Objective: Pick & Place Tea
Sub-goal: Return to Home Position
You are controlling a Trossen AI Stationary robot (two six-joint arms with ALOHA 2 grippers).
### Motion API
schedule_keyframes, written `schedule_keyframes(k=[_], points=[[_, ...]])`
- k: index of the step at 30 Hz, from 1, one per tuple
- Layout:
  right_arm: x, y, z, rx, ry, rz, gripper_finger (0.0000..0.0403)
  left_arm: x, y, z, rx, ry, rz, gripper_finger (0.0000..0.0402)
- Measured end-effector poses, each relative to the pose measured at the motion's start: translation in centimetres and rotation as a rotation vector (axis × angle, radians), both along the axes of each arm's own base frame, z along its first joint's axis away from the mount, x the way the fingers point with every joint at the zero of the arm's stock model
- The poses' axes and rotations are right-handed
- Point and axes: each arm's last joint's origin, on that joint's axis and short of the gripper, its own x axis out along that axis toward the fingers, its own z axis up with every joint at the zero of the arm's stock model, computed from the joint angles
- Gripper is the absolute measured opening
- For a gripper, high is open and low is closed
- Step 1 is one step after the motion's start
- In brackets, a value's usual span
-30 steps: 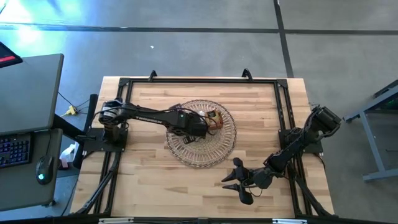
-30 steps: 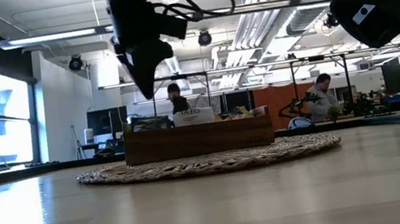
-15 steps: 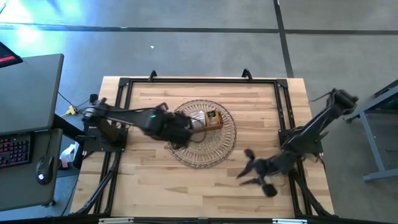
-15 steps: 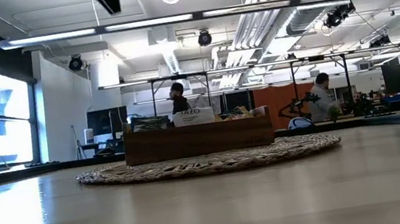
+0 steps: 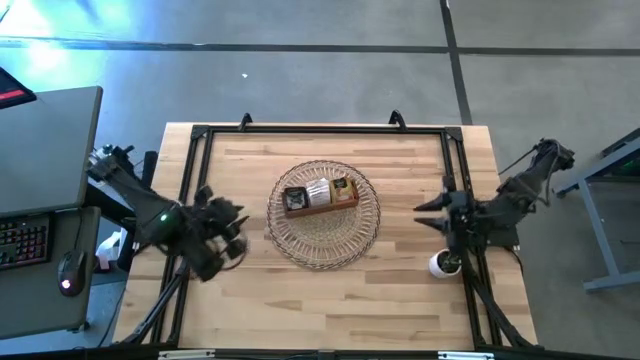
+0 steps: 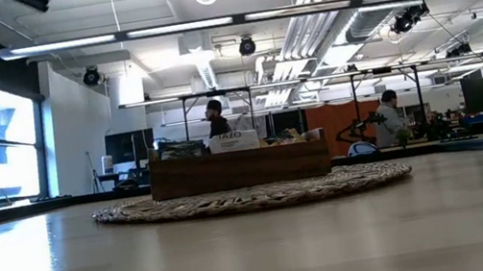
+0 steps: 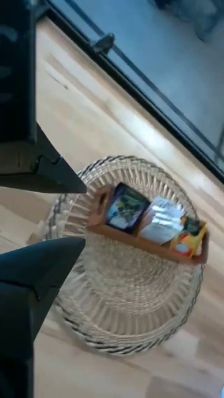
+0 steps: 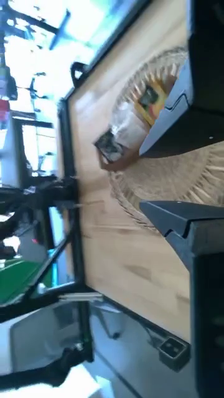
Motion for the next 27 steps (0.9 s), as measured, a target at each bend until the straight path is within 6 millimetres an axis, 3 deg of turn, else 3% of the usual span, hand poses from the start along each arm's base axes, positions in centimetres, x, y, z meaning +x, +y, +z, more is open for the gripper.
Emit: schedule_keyframes(k=[4, 11, 18, 22, 27], points=[[-0.8, -0.7, 0.3, -0.004, -0.063, 0.089, 0.0118, -2.6, 1.1, -4.2, 0.030, -0.127, 0.039, 0.0122], [-0.7, -1.1, -2.7, -0.020, -0.310, 0.184, 0.0118, -6.6, 5.1, -9.7, -0.017, -0.389, 0.189, 0.0122], [-2.1, -3.4, -3.9, -0.079, -0.385, 0.044, 0.0118, -9.1, 7.6, -11.5, 0.008, -0.459, 0.141, 0.0122], [-2.5, -4.0, -5.5, -0.079, -0.419, -0.001, 0.0118, -9.9, 8.4, -11.7, 0.000, -0.479, 0.110, 0.0122], [-1.6, -4.3, -7.2, -0.099, -0.438, -0.053, 0.0118, -10.0, 8.5, -11.1, -0.021, -0.538, 0.067, 0.0122]])
